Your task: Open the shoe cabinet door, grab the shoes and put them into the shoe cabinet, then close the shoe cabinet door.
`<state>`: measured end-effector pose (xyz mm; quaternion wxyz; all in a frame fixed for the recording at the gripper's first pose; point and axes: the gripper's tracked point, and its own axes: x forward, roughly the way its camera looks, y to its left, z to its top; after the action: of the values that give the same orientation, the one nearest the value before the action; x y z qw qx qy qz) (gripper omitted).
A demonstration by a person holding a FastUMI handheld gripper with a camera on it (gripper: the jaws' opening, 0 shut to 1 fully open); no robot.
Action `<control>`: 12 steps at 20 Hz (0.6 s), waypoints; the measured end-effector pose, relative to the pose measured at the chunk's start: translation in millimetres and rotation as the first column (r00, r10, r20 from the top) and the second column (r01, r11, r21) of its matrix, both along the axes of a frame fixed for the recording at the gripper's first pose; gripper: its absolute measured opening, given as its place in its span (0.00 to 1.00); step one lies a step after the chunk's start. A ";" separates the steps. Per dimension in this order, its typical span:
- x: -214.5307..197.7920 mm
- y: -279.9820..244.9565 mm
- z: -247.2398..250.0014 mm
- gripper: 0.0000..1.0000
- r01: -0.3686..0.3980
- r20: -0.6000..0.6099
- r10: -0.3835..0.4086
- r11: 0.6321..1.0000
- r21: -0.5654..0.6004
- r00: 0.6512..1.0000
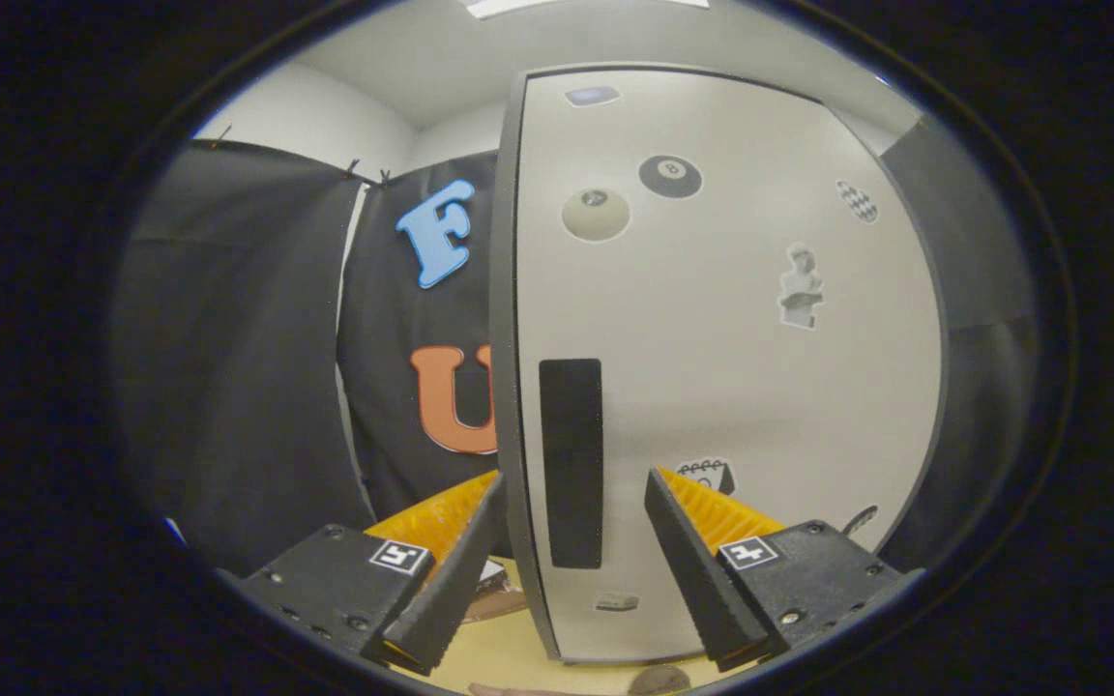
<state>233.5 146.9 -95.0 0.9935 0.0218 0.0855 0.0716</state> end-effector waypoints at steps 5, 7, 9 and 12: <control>19.8 -5.5 -9.8 0.66 0.045 -0.036 -0.048 0.996 -0.073 0.998; 15.5 -5.9 -13.9 0.49 0.060 -0.062 -0.065 0.995 -0.085 0.996; 15.7 -7.5 -16.1 0.38 0.074 -0.073 -0.082 0.992 -0.102 0.994; 11.9 -8.4 -17.8 0.33 0.047 -0.077 -0.054 0.994 -0.095 0.996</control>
<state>245.3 138.5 -112.8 0.9907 -0.0194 0.1277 0.0415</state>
